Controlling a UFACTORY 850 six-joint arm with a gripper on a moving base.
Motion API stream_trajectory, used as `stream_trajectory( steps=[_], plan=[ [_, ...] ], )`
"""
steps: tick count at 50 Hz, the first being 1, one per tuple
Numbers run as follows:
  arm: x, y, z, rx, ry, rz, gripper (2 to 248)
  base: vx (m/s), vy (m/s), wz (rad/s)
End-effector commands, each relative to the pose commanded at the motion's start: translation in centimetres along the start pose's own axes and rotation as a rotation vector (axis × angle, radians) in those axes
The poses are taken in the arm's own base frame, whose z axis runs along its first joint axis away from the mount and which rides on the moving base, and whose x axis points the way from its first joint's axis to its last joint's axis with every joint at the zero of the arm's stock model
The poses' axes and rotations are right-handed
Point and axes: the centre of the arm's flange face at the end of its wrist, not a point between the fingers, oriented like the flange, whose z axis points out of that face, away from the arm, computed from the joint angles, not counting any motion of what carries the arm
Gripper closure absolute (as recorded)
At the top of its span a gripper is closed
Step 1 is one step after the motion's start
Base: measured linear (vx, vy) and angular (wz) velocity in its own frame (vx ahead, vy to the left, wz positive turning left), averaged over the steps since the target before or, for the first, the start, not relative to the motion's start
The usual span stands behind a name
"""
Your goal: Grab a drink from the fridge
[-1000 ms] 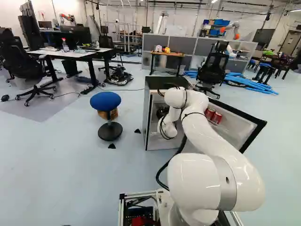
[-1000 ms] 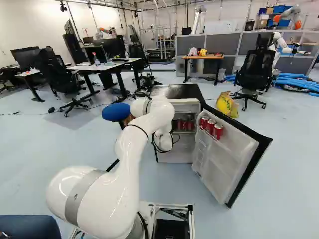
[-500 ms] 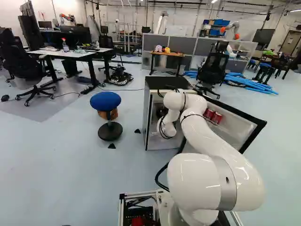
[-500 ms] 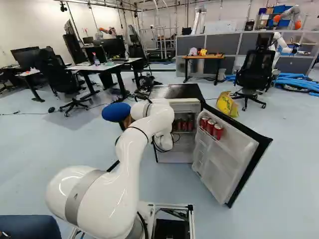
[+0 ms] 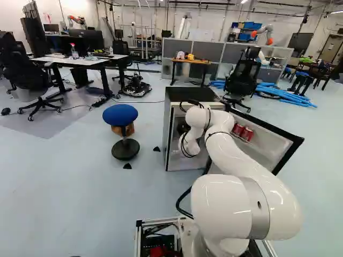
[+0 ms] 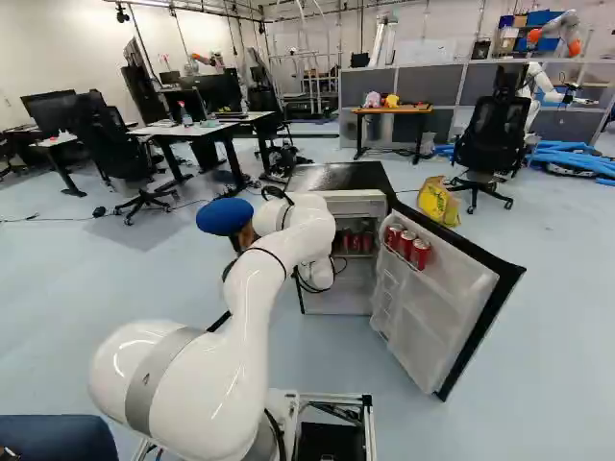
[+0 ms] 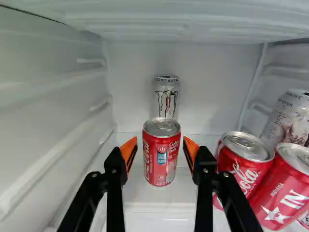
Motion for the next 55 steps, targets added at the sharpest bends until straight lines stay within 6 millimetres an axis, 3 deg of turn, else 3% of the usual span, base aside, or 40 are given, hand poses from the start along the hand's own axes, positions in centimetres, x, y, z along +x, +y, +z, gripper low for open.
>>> stream_trajectory(
  steps=[13, 14, 18, 19, 36, 55],
  plan=[
    [0.0, 0.0, 0.0, 0.0, 0.0, 0.0, 106, 0.0, 0.0, 0.0],
    [0.0, 0.0, 0.0, 0.0, 0.0, 0.0, 142, 0.0, 0.0, 0.0],
    [0.0, 0.0, 0.0, 0.0, 0.0, 0.0, 142, 0.0, 0.0, 0.0],
    [0.0, 0.0, 0.0, 0.0, 0.0, 0.0, 157, 0.0, 0.0, 0.0],
    [0.1, 0.0, -0.2, 0.0, -0.005, 0.001, 157, 0.0, 0.0, 0.0],
    [0.9, -0.2, -2.3, -0.001, -0.054, 0.012, 157, 0.0, 0.0, 0.0]
  ],
)
